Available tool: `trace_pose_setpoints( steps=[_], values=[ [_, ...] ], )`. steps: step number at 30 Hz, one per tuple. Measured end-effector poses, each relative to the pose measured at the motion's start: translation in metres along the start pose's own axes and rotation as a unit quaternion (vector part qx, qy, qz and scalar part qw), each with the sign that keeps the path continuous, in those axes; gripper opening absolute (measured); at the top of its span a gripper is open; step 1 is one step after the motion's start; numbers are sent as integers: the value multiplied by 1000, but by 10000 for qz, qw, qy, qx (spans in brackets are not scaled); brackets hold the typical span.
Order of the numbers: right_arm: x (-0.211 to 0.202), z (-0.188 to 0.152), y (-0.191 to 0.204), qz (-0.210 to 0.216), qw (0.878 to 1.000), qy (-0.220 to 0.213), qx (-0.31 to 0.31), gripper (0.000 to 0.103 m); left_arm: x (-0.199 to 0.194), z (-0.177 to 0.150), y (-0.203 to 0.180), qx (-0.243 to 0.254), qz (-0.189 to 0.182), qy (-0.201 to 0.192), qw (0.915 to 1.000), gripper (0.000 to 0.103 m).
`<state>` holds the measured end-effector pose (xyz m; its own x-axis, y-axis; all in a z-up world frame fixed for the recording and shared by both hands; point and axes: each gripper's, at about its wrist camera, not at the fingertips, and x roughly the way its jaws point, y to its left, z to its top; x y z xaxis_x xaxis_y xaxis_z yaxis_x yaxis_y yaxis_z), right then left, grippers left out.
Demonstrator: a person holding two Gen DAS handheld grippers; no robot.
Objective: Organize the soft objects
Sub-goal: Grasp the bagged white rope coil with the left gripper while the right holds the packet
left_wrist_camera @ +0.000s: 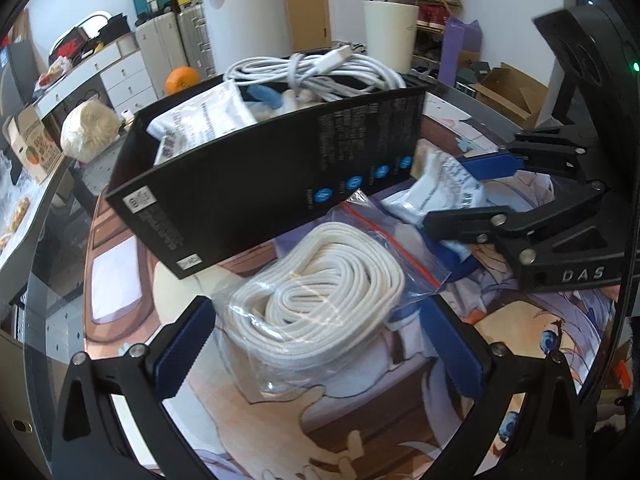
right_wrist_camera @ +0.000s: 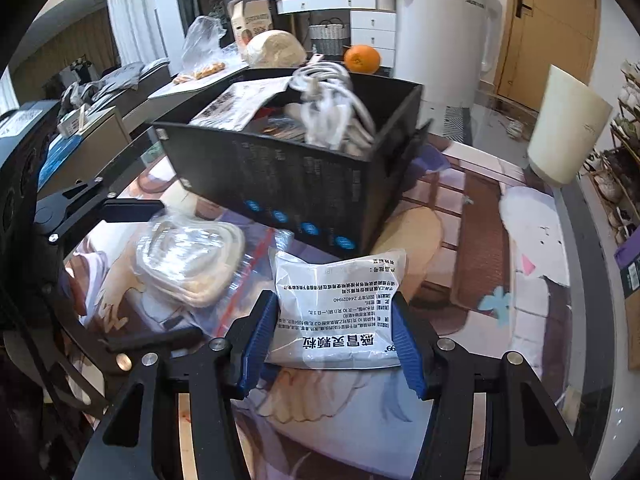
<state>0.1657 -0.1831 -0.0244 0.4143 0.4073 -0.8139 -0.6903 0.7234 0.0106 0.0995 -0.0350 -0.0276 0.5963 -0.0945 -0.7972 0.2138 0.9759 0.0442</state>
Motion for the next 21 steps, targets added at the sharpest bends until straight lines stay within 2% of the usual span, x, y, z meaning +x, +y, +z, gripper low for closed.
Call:
trace_pose_setpoints(
  steps=[11, 14, 17, 19, 21],
  values=[
    [2, 1, 7, 81, 9999, -16, -125, 56, -2, 2, -15, 257, -128, -42, 9996, 101],
    [3, 1, 5, 111, 9999, -15, -119, 56, -2, 3, -20, 343, -183, -63, 9992, 95],
    [3, 1, 5, 105, 9999, -13, -126, 56, -2, 4, -23, 370, -235, -119, 9990, 81],
    [3, 1, 4, 114, 9999, -16, -117, 56, -3, 4, -21, 315, -230, -165, 9991, 62],
    [2, 0, 3, 124, 9998, -20, -127, 56, -5, 4, -16, 192, -213, -214, 9994, 53]
  ],
)
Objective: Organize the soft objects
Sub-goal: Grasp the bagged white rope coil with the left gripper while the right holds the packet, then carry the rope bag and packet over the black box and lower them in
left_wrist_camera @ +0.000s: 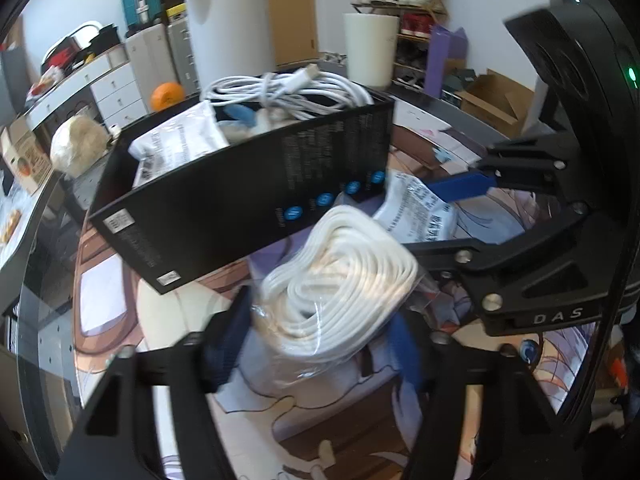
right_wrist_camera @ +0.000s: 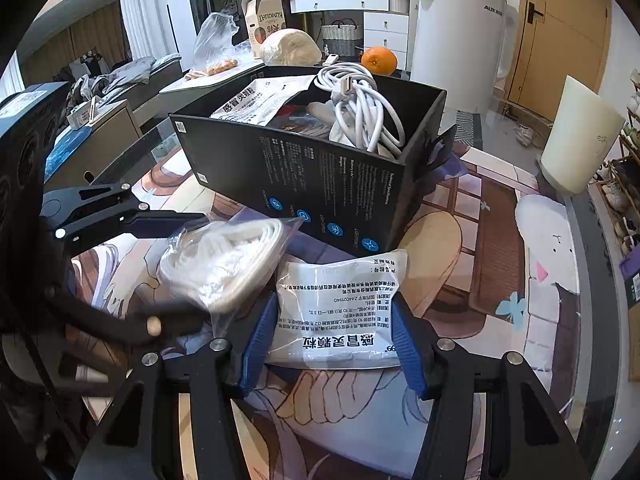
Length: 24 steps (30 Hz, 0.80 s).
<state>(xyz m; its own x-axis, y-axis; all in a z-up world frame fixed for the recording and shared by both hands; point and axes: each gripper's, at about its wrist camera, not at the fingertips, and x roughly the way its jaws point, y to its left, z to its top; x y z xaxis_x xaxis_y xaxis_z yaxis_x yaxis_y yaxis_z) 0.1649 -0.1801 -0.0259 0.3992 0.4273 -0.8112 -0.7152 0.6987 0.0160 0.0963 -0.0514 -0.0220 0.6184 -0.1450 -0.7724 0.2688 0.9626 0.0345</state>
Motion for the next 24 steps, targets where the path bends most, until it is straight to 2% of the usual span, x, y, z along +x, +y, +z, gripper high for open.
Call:
trace_pose_setpoints(
  steps=[4, 16, 24],
  values=[
    [-3, 0, 0, -3, 10000, -23, -45, 56, -3, -2, 7, -168, 32, -80, 9998, 40],
    [-39, 3, 9, -39, 9990, -382, -229, 56, -32, -16, 21, -480, 22, -677, 9965, 18],
    [-59, 5, 15, -77, 9978, -564, -343, 56, -53, -16, 33, -606, 144, -1025, 9928, 13]
  ],
)
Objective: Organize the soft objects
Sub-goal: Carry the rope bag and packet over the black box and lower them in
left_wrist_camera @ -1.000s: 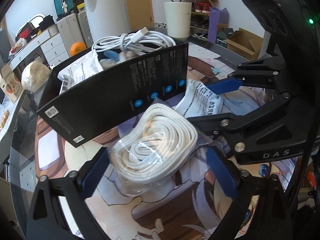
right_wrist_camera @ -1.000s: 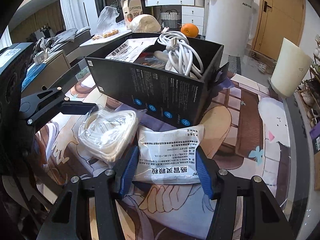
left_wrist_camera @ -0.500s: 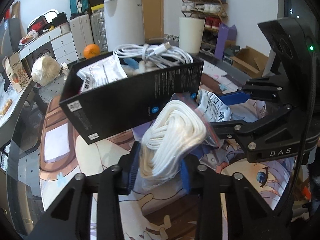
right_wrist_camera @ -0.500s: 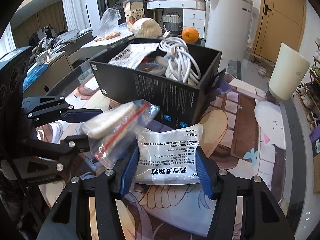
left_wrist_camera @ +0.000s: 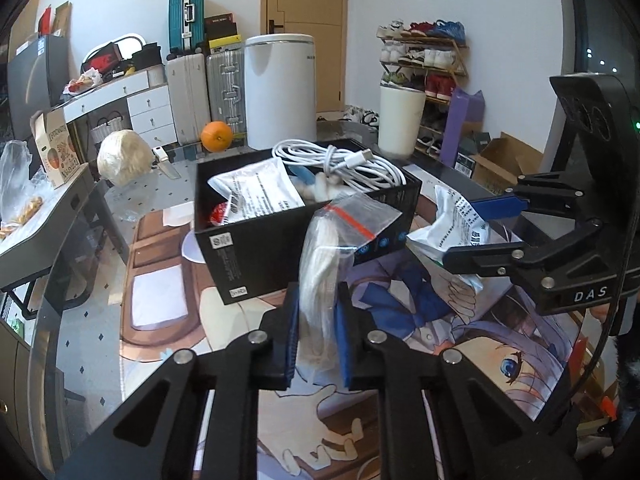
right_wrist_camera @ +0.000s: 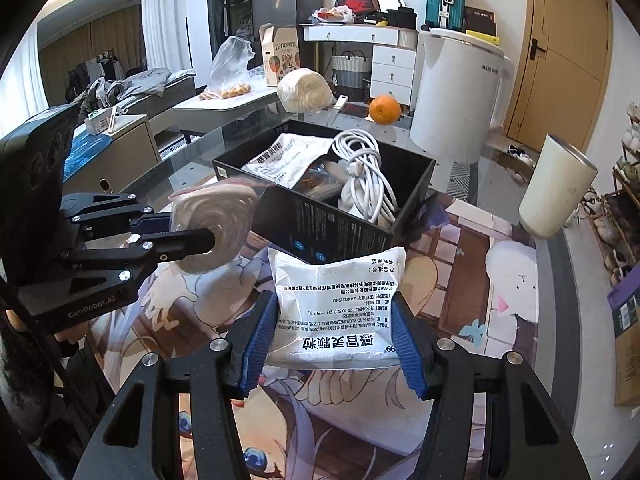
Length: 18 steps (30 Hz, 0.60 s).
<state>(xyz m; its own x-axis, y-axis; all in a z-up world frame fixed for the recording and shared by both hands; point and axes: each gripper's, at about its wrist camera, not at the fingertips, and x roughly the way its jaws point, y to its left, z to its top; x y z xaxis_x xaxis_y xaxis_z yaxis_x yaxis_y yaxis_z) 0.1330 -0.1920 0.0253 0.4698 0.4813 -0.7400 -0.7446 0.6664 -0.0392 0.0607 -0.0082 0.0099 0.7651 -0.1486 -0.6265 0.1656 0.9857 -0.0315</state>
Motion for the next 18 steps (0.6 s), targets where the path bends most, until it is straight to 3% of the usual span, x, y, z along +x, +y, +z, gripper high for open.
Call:
trace_pose_setpoints(
  steps=[9, 18],
  values=[
    [-23, 9, 11, -45, 9993, -304, -190, 56, -19, 4, 12, -270, -123, -367, 9989, 13],
    [-26, 32, 6, -183, 9984, -487, -209, 56, -35, 30, 24, -437, -79, -813, 9957, 13]
  ],
)
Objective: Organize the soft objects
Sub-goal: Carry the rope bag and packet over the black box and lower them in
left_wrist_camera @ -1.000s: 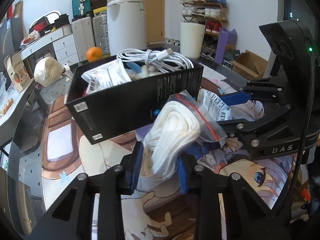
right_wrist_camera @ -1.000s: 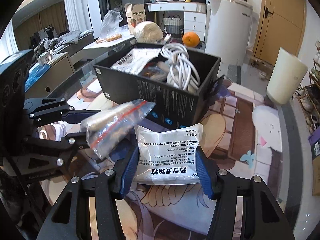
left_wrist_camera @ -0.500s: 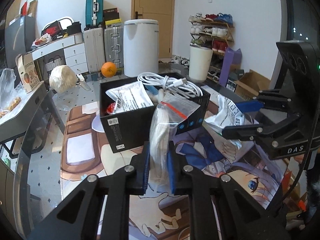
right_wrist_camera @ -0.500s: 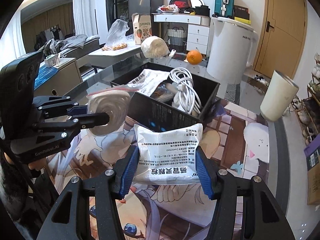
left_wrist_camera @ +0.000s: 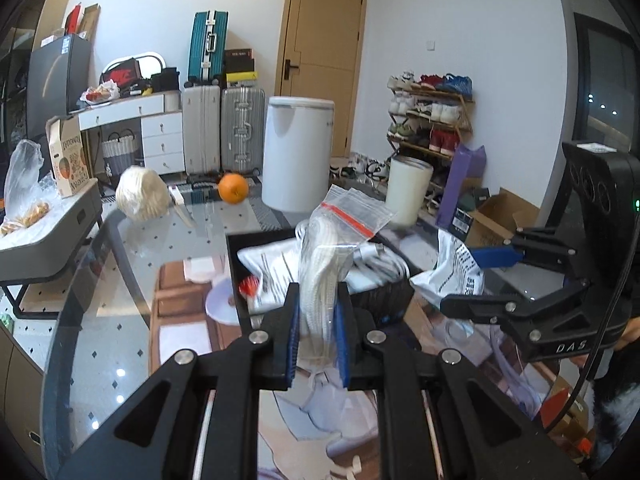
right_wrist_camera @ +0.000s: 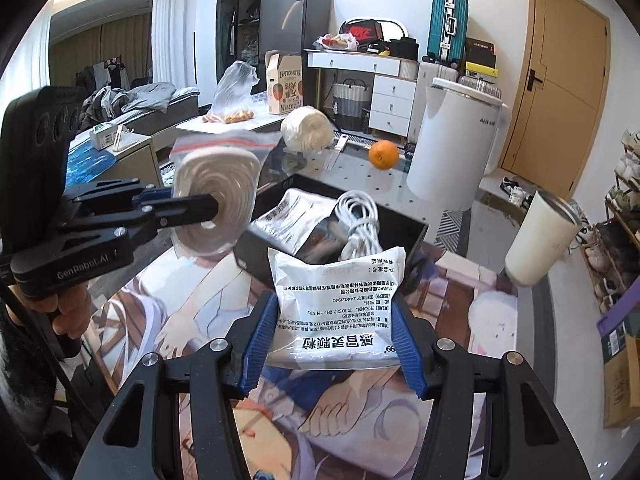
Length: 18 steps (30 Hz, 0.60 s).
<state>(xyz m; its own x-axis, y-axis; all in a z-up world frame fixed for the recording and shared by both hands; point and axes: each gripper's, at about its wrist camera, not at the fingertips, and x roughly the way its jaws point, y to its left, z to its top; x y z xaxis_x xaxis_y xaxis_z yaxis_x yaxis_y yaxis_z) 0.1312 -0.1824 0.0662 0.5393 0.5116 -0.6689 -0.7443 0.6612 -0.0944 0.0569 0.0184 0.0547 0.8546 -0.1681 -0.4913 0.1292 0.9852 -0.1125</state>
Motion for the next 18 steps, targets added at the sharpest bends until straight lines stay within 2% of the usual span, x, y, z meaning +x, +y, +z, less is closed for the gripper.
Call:
trace_pose_setpoints(
  steps=[5, 11, 18],
  values=[
    [9, 18, -7, -85, 10000, -41, 15, 56, 6, 19, 5, 14, 87, -115, 9999, 13],
    [25, 34, -14, -29, 10000, 12, 71, 56, 33, 33, 11, 58, 144, 45, 9999, 13],
    [53, 53, -1, -179, 9984, 233, -482, 56, 47, 38, 22, -101, 66, 133, 9998, 13]
  ],
)
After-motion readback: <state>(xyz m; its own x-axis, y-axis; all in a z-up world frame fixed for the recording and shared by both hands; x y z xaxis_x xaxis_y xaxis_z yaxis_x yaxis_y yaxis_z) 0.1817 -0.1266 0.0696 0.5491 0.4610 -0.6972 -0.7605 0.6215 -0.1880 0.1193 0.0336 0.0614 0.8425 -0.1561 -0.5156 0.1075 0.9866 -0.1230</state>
